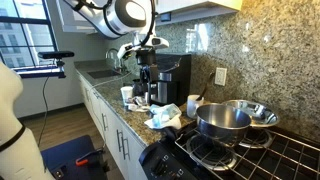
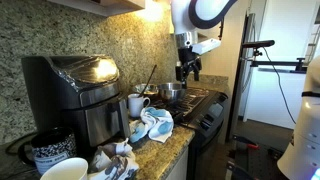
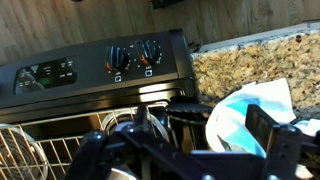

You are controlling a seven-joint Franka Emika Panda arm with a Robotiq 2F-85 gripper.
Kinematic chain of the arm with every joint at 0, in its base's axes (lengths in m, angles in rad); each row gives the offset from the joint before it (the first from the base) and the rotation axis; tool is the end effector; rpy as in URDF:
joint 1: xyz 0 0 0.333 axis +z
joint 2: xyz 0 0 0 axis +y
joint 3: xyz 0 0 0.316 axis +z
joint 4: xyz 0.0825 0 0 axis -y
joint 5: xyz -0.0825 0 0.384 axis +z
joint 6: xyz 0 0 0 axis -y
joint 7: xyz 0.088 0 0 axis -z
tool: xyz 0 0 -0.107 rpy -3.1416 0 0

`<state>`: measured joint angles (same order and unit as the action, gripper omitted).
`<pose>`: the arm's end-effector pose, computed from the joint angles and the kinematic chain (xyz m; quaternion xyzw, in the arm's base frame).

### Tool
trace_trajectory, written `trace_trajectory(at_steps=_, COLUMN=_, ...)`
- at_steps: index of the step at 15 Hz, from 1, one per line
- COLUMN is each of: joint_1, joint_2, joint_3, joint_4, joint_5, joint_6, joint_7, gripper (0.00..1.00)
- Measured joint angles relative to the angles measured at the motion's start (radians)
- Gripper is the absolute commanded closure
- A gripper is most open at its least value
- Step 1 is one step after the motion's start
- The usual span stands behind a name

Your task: Pull the food basket out then push it in

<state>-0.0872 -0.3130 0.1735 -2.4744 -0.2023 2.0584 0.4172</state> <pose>0.4228 0.0258 0.3978 0.9851 -0.1174 -0.0254 0.1229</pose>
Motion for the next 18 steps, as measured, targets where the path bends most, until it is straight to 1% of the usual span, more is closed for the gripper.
trace_trajectory(at_steps=4, joint_1=0.014, joint_2=0.009, joint_3=-0.013, joint_4=0.000, joint_5=0.002, joint_6=0.000, joint_7=-0.005, gripper=0.00)
trace_trajectory(at_steps=7, joint_1=0.046, joint_2=0.058, joint_3=-0.036, joint_4=0.000, joint_5=0.037, joint_6=0.031, joint_7=-0.068, gripper=0.00)
trace_trajectory(at_steps=10, joint_1=0.083, joint_2=0.133, joint_3=-0.061, joint_4=0.000, joint_5=0.114, joint_6=0.138, joint_7=-0.190, gripper=0.00)
trace_trajectory(at_steps=14, joint_1=0.133, joint_2=0.252, joint_3=-0.080, joint_4=0.002, joint_5=0.303, joint_6=0.297, joint_7=-0.414, gripper=0.00)
trace_trajectory(at_steps=16, joint_1=0.159, joint_2=0.312, joint_3=-0.077, joint_4=0.005, joint_5=0.384, joint_6=0.346, joint_7=-0.517, gripper=0.00)
trace_trajectory(at_steps=18, joint_1=0.181, joint_2=0.361, joint_3=-0.066, joint_4=0.014, joint_5=0.431, joint_6=0.373, joint_7=-0.591, gripper=0.00)
